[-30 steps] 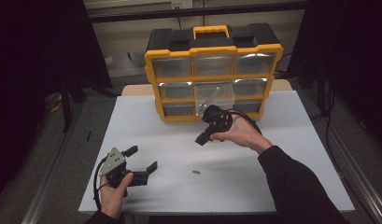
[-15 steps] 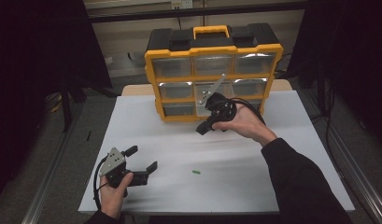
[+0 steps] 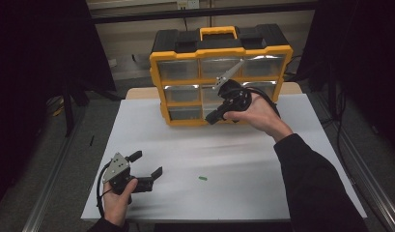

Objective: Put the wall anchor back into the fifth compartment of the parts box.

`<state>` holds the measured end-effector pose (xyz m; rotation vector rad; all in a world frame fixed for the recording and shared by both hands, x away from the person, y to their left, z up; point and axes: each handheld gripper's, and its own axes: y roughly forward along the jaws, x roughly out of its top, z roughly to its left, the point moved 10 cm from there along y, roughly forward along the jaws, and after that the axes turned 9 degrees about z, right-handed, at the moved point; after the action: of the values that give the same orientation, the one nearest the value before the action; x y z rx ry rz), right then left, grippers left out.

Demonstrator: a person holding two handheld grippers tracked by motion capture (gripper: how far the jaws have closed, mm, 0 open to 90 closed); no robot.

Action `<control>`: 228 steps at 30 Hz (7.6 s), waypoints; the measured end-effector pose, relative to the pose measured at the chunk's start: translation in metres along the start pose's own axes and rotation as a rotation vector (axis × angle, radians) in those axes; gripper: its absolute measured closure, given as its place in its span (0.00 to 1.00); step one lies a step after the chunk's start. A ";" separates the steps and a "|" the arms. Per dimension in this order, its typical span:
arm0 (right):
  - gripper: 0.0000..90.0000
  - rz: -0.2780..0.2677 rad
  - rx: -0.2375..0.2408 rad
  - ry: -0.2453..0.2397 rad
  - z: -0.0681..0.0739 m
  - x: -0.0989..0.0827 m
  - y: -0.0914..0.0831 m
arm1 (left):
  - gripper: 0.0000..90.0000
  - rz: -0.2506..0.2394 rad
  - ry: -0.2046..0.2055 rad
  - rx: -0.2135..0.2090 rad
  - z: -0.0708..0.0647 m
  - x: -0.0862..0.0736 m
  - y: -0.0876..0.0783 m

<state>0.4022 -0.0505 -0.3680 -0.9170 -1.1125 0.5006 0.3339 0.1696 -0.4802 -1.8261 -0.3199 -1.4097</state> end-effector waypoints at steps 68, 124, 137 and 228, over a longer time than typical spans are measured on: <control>0.94 0.326 -0.162 0.196 -0.089 -0.008 0.002 | 0.03 -0.003 -0.006 -0.008 -0.001 0.000 0.000; 0.09 -0.013 -0.180 0.035 -0.042 0.017 -0.026 | 0.03 0.003 0.005 -0.010 -0.001 0.000 0.000; 0.05 -0.048 -0.163 -0.037 -0.014 0.021 -0.019 | 0.03 0.009 0.010 -0.008 -0.001 -0.001 0.000; 0.74 0.440 0.125 -0.034 0.053 -0.090 0.160 | 0.03 0.010 0.011 -0.009 -0.001 -0.001 0.000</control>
<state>0.3329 -0.0090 -0.5413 -1.0489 -0.8964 0.9385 0.3330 0.1691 -0.4811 -1.8247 -0.2986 -1.4156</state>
